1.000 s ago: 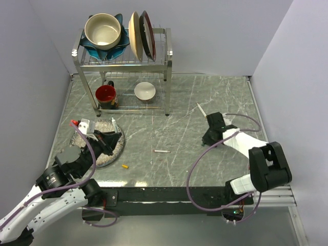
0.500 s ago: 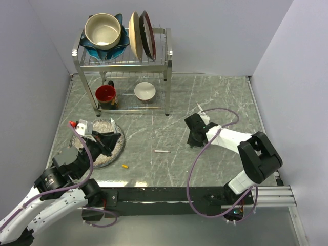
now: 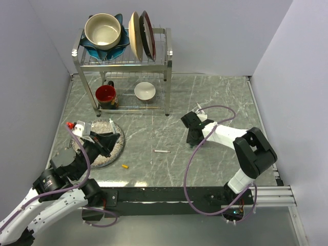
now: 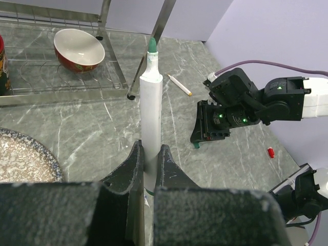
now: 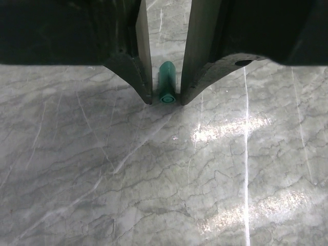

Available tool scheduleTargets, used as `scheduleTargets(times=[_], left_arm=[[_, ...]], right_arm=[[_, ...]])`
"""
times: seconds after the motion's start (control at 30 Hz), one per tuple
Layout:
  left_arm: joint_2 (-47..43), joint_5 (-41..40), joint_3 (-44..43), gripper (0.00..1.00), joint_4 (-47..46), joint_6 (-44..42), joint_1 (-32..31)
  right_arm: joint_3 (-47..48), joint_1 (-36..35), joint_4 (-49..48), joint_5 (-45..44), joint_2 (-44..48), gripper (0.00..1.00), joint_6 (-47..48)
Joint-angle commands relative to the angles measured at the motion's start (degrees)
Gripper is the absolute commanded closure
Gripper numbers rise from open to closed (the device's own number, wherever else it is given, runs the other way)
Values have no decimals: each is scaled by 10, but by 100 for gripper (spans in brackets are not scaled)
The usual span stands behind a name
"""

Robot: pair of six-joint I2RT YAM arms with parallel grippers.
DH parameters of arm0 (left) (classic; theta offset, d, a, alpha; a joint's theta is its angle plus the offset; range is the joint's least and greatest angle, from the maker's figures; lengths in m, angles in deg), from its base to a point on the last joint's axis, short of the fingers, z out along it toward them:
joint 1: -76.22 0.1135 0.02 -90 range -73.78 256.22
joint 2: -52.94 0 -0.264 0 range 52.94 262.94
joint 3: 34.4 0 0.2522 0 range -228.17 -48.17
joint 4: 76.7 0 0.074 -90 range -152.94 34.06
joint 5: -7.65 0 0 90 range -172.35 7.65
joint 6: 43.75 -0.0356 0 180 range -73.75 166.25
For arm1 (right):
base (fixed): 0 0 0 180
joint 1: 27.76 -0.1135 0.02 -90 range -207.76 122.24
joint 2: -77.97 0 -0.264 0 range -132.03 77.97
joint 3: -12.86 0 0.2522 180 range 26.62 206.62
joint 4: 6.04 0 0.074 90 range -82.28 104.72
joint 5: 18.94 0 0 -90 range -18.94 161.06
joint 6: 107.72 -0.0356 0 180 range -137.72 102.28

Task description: Insert the pens into the pen caps

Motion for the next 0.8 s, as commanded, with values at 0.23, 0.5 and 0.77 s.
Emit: scheduleTargets(times=[0.23, 0.5, 0.77], left_arm=[[15, 12, 1, 99, -8, -5, -1], [148, 135, -21, 99, -10, 32, -2], [237, 299, 86, 99, -248, 138, -4]], right_arm=[[-10, -1, -12, -11, -25, 75, 5], [-26, -5, -49, 8, -4, 100, 19], [-54, -13, -49, 0, 75, 100, 19]])
